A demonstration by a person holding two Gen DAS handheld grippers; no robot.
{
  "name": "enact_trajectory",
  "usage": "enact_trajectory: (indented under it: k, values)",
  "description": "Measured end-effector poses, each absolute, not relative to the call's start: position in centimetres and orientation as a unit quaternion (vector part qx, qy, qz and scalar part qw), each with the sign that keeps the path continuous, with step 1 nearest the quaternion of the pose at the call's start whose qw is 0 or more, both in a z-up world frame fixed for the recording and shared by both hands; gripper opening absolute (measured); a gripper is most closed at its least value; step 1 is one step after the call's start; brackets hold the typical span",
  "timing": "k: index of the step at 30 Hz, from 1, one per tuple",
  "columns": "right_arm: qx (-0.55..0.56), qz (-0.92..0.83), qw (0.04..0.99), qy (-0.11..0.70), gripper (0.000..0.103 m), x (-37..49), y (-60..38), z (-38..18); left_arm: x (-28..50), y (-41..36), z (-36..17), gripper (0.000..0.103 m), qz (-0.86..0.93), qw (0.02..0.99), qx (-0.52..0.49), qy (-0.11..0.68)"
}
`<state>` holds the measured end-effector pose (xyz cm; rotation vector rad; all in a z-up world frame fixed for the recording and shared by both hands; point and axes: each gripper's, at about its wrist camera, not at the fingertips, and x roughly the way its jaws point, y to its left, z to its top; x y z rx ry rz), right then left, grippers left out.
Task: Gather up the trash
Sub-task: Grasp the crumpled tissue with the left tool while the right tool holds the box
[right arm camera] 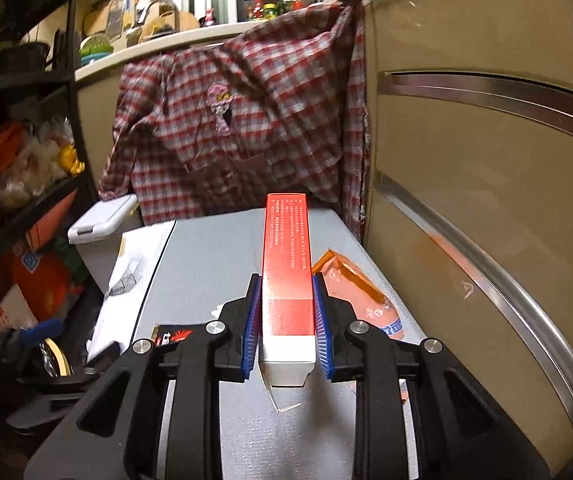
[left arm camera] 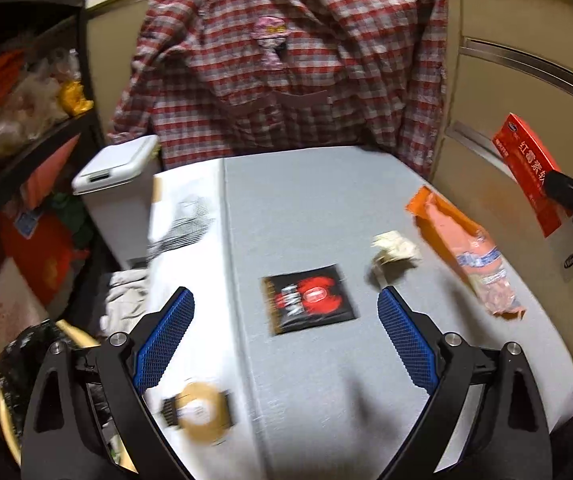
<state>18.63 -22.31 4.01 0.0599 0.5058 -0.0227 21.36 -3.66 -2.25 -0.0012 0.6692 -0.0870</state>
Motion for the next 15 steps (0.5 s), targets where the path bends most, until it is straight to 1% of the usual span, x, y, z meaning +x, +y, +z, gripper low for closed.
enact_trajectory:
  k: [7, 15]
  values:
    - [0.038, -0.043, 0.959, 0.279, 0.025, 20.0, -24.6, 2.7, 24.7, -8.6, -2.9, 0.090, -0.098, 0.942, 0.029, 0.319]
    - [0.043, -0.074, 0.947, 0.310, 0.025, 21.6, -26.3, 0.9, 28.7, -11.4, -5.4, 0.090, -0.121, 0.929, 0.053, 0.344]
